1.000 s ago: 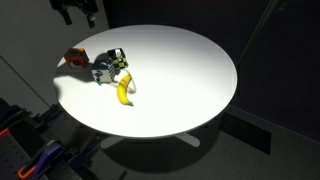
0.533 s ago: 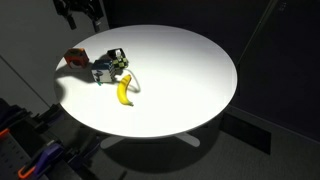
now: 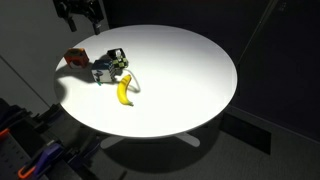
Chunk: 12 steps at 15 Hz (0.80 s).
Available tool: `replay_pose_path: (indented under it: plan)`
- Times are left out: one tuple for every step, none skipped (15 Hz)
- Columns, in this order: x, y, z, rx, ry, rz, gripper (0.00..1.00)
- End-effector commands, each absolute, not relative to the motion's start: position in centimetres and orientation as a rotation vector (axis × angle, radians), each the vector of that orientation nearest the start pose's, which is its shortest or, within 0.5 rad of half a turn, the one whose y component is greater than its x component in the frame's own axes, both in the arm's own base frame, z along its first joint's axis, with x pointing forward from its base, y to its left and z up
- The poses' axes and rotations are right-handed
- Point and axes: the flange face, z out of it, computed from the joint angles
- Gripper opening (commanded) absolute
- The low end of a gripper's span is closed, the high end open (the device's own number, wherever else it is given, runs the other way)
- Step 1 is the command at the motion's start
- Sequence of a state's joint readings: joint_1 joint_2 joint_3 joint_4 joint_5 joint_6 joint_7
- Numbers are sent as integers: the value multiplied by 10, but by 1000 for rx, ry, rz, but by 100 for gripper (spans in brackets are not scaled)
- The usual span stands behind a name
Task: Pick up the soft block with the number four on it and place it to the right of the banana on the table
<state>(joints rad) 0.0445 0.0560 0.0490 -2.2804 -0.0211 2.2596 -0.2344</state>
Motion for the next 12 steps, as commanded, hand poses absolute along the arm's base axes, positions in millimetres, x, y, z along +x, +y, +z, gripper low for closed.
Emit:
replay_pose_path:
  plan:
    - [519,44,306,-3100,-548,86,100]
    - [521,44,301,-3099,-554,59,100]
    - [522,45,295,-3099,-562,30,100]
    - [524,46,288,-3099,-583,-1,100]
    - [526,47,282,-3093,-590,-20,100]
    - [527,48,273,-3089,-600,-31,100]
    - [527,49,266,-3092,-601,-35,100]
    - [527,50,259,-3089,-612,-31,100]
    - [525,51,250,-3087,-616,-16,100]
    - [524,51,243,-3086,-617,7,100]
    - [522,51,236,-3084,-620,38,100]
    - [520,50,230,-3082,-616,64,100]
